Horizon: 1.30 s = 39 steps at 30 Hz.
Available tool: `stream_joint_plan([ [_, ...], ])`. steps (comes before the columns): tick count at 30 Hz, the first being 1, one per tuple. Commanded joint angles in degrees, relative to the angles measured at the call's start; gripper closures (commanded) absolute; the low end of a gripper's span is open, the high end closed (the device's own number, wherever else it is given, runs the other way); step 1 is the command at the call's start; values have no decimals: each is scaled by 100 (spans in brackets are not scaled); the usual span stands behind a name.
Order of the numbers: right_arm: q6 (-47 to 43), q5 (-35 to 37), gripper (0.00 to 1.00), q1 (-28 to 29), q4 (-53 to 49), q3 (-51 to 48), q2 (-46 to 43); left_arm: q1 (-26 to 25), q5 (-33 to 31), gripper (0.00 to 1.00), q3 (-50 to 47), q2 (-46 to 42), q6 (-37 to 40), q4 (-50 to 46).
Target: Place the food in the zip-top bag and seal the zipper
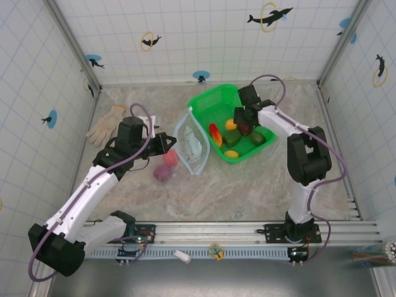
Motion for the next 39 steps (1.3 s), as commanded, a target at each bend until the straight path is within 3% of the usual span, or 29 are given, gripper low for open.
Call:
stream_joint_plan([
  [1,54,25,23,-26,-194,253,310,25,79,100,-59,-54,151,52],
  [13,26,-87,24,-61,-74,290,781,25,58,100,-67,-76,159,57],
  [21,-232,30,30,31,54,123,395,22,-7,100,-55,-98,175,45],
  [30,-333,38,35,181,186,-216,-697,25,72,100,-54,-38,152,57],
  [39,-257,-785,36,775,999,-1212,-2732,25,497,100,-56,24,-128,269],
])
